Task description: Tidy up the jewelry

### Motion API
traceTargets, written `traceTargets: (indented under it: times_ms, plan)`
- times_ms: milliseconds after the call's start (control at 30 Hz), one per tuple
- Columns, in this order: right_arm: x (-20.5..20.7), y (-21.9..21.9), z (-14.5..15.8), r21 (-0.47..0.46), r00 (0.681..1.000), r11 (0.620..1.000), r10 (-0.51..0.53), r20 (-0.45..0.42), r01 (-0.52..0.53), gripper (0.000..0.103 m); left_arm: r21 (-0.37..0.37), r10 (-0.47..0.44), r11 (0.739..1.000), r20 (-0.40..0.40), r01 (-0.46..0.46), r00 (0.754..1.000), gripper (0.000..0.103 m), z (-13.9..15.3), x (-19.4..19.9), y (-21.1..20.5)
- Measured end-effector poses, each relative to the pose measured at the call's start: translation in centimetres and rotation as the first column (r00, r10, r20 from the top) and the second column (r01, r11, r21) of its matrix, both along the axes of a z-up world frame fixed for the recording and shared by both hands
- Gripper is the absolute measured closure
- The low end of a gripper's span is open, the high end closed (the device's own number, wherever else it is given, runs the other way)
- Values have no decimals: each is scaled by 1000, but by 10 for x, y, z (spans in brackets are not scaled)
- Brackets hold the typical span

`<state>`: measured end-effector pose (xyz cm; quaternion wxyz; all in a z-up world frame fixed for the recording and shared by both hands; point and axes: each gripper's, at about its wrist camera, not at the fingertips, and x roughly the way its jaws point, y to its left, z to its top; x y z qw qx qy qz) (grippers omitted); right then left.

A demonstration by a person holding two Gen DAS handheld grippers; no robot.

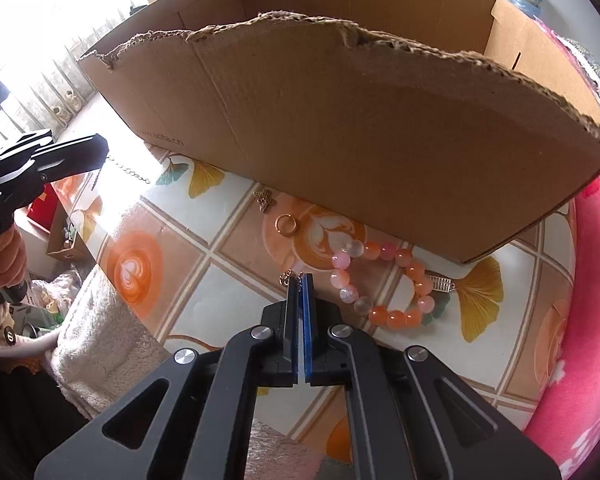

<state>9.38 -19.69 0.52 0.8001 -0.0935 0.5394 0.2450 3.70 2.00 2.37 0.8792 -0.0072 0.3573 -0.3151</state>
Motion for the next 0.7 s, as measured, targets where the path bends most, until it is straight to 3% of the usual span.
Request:
traceTargets:
  times_ms: [100,167,200,433,567,700]
  plan:
    - [-8,0,9,-1,999,999,50,22,-50,92,-11,-15,1000,2,15,1000,103,-5,3,-1]
    - [-13,7,15,-26,994,995,97,51,-96,77,-14,-25,1000,2,25,1000,103,-8,4,-2]
    - [-13,9,16,-34,991,992,121,58,-119,77,-15,-28,1000,1,28,1000,103,-9,6,-1]
    - [1,22,6,-60,981,979,195,12,-194,77,-18,-24,1000,-11,24,1000,103,-12,10,1]
    - [8,22,6,-68,978,976,207,-12,-208,98,-15,-15,1000,-14,15,1000,103,-13,13,3]
    - [10,24,4,-95,978,973,211,-9,-210,100,-18,-9,1000,-9,8,1000,103,-12,14,5]
